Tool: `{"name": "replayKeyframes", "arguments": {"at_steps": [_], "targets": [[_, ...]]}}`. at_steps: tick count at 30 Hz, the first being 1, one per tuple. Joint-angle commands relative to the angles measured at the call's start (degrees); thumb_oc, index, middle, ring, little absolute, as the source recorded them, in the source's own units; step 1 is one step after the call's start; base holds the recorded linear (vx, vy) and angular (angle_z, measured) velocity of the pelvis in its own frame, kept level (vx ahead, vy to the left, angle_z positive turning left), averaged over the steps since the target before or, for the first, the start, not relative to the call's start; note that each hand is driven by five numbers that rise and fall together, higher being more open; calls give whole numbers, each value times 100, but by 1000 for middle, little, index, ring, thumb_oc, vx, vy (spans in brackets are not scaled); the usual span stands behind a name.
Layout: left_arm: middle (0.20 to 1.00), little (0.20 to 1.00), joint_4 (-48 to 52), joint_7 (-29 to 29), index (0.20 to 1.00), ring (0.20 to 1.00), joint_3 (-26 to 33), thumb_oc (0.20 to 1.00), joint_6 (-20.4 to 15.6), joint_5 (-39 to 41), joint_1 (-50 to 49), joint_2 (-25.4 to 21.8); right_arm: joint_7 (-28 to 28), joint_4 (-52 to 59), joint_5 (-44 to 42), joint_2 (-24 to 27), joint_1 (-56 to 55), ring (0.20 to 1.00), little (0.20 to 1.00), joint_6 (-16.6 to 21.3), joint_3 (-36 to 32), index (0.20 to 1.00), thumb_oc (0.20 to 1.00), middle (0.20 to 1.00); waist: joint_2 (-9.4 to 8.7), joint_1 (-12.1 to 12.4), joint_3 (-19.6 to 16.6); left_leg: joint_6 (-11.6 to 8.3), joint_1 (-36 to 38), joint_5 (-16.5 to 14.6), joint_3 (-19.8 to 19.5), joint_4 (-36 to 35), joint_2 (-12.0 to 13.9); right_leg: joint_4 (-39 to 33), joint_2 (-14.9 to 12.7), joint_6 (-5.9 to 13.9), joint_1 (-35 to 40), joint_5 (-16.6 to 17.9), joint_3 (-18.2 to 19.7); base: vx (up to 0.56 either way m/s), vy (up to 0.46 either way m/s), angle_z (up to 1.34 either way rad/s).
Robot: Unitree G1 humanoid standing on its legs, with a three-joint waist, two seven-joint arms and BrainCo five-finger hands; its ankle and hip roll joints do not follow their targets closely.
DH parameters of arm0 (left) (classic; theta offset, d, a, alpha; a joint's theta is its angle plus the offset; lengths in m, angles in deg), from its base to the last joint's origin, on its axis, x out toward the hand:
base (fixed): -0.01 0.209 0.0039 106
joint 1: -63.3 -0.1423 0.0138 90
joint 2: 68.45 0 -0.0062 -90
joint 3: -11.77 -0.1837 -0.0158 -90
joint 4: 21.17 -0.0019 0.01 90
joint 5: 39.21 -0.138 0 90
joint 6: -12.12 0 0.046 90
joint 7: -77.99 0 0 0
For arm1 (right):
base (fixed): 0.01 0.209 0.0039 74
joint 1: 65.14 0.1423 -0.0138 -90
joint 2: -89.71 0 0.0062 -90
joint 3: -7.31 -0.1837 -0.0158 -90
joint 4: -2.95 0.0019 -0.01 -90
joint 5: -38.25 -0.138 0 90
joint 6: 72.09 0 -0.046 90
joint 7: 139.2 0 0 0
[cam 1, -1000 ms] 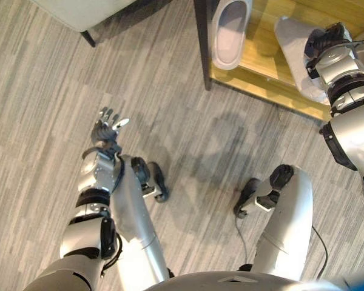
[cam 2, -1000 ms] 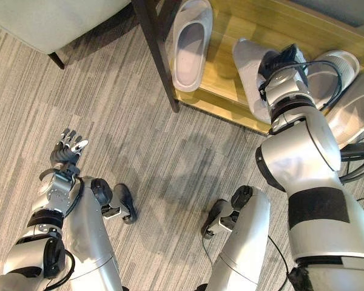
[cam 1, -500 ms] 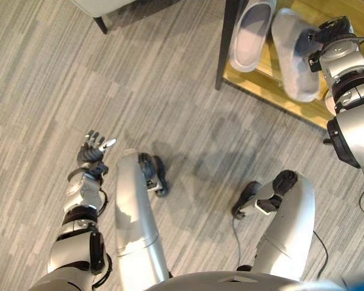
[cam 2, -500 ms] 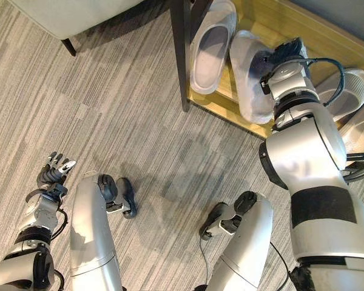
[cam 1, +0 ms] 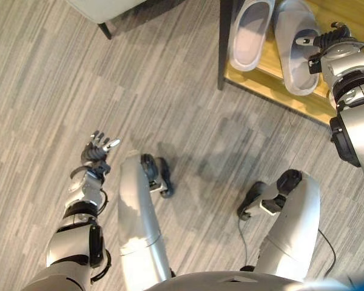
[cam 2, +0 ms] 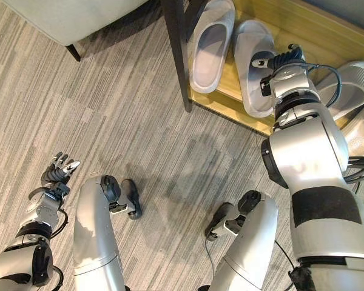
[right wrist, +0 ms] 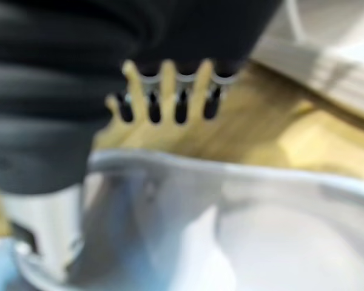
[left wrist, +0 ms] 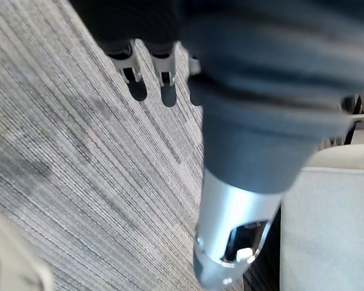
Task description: Arrange the slippers neatly on the shoe rack.
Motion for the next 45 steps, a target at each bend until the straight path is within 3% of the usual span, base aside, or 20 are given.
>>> {"name": "replayKeyframes", "arguments": {"at_steps": [1, 3, 6, 16, 17, 27, 45], "targets": [[1000, 1000, 34, -141, 1000, 1000, 286, 1000, -374, -258, 149, -434, -39, -413, 203, -31, 957, 1000, 1000, 238, 159, 1000, 1000, 1000, -113, -54, 465, -233, 526, -663, -561, 261, 230, -552, -35, 1052, 756, 479, 401, -13, 42, -7], [1000, 1000, -42, -160, 1000, 1000, 248, 1000, -429, -273, 191, -508, -129, -413, 246, -57, 945, 1000, 1000, 344, 171, 1000, 1000, 1000, -121, -74, 481, -228, 526, -640, -565, 267, 236, -563, -8, 1042, 756, 496, 412, -8, 9, -3], [1000, 1000, 923, 233, 1000, 1000, 317, 1000, -393, -330, -97, -11, -344, -271, 30, 8, 892, 1000, 1000, 895, 91, 1000, 1000, 1000, -131, -71, 658, -239, 526, -686, -601, 355, 261, -469, 14, 1016, 756, 482, 482, -54, -6, -2], [1000, 1000, 1297, 284, 1000, 1000, 456, 1000, -331, -336, -185, 20, -233, 344, -161, -89, 813, 1000, 1000, 779, -159, 1000, 1000, 1000, -223, -158, 831, -243, 526, -700, -579, 374, 369, -517, 107, 989, 756, 529, 465, -48, 8, -6], [1000, 1000, 1546, 790, 1000, 1000, 372, 1000, -394, -304, 238, 155, -306, 506, -118, -291, 724, 1000, 1000, 694, -305, 1000, 1000, 1000, -237, -214, 830, -235, 526, -710, -576, 393, 389, -514, 134, 991, 756, 544, 450, -34, 49, -7], [1000, 1000, 1305, 646, 1000, 1000, 349, 1000, 62, -334, 750, -37, -380, 976, 92, -487, 396, 1000, 1000, 478, -598, 1000, 1000, 1000, -85, -245, 1045, -229, 526, -714, -659, 487, 456, -549, 216, 983, 756, 652, 391, -47, 37, -6], [1000, 1000, 1072, 977, 1000, 1000, 248, 1000, 172, -548, 997, -142, -742, 2093, 113, -985, -508, 1000, 1000, 599, -1432, 1000, 1000, 1000, -27, -297, 1016, -292, 526, -853, -877, 856, 584, -260, 338, 985, 756, 576, 461, 0, 9, -3]]}}
